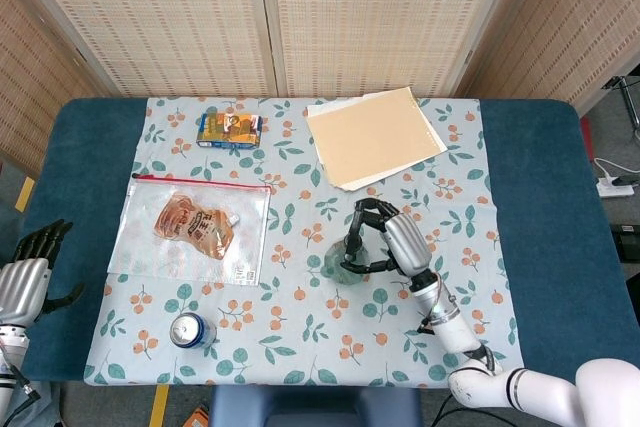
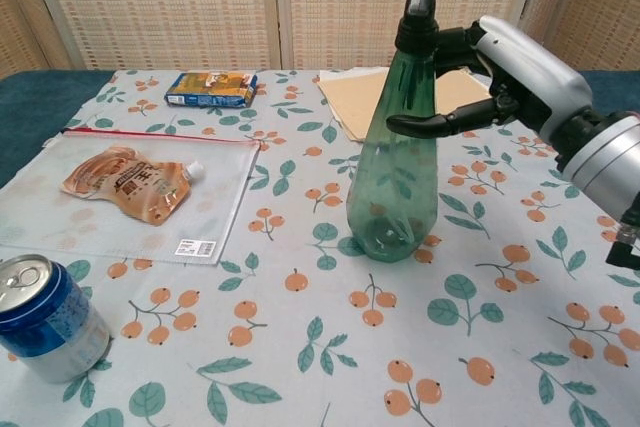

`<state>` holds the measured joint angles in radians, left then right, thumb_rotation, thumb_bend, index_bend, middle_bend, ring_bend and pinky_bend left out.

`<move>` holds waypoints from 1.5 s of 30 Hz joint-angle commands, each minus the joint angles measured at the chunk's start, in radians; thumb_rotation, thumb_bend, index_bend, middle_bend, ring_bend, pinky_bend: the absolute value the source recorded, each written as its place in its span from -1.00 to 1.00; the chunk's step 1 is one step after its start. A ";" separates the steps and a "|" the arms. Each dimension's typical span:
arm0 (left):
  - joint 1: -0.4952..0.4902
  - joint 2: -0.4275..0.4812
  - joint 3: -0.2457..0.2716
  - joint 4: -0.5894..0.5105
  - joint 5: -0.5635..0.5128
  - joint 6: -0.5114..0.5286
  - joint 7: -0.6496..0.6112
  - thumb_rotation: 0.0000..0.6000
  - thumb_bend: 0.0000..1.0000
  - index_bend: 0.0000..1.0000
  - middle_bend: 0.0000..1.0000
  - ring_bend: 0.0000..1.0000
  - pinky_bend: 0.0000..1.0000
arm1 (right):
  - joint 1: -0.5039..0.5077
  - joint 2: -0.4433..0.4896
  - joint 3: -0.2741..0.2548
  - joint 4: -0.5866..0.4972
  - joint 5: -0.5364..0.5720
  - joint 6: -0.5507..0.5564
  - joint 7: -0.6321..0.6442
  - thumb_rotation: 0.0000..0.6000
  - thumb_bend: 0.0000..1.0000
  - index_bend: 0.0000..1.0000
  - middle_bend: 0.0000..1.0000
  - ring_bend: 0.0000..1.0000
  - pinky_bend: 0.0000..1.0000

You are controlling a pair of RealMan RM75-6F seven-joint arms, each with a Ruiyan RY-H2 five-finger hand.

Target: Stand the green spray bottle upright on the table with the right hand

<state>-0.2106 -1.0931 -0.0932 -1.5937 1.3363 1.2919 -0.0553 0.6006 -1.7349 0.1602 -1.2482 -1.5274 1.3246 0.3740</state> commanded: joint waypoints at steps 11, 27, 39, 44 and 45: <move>0.001 -0.002 -0.001 -0.001 0.000 0.004 0.004 1.00 -0.49 -1.00 -1.00 -1.00 -0.90 | -0.007 0.038 0.001 -0.040 0.015 -0.035 0.002 1.00 -1.00 -0.21 -0.10 -0.73 -0.61; 0.001 -0.004 0.000 0.002 0.007 0.007 0.000 1.00 -0.49 -1.00 -1.00 -1.00 -0.90 | 0.015 0.152 -0.034 -0.159 0.053 -0.197 -0.036 1.00 -1.00 -0.93 -0.55 -1.00 -0.98; 0.002 -0.009 -0.005 0.006 0.001 0.013 0.003 1.00 -0.49 -1.00 -1.00 -1.00 -0.90 | 0.016 0.366 -0.054 -0.395 0.210 -0.344 -0.329 1.00 -1.00 -1.00 -0.95 -1.00 -1.00; 0.003 -0.010 -0.006 0.004 0.000 0.016 0.004 1.00 -0.49 -1.00 -1.00 -1.00 -0.90 | 0.029 0.613 -0.093 -0.659 0.415 -0.379 -0.697 1.00 -1.00 -1.00 -1.00 -1.00 -1.00; 0.004 -0.009 -0.007 0.004 0.000 0.018 0.003 1.00 -0.49 -1.00 -1.00 -1.00 -0.90 | 0.035 0.671 -0.116 -0.715 0.465 -0.357 -0.825 1.00 -1.00 -1.00 -1.00 -1.00 -1.00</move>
<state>-0.2068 -1.1023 -0.1000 -1.5898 1.3368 1.3099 -0.0524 0.6202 -1.2810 0.0961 -1.7418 -1.2467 0.9905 -0.1199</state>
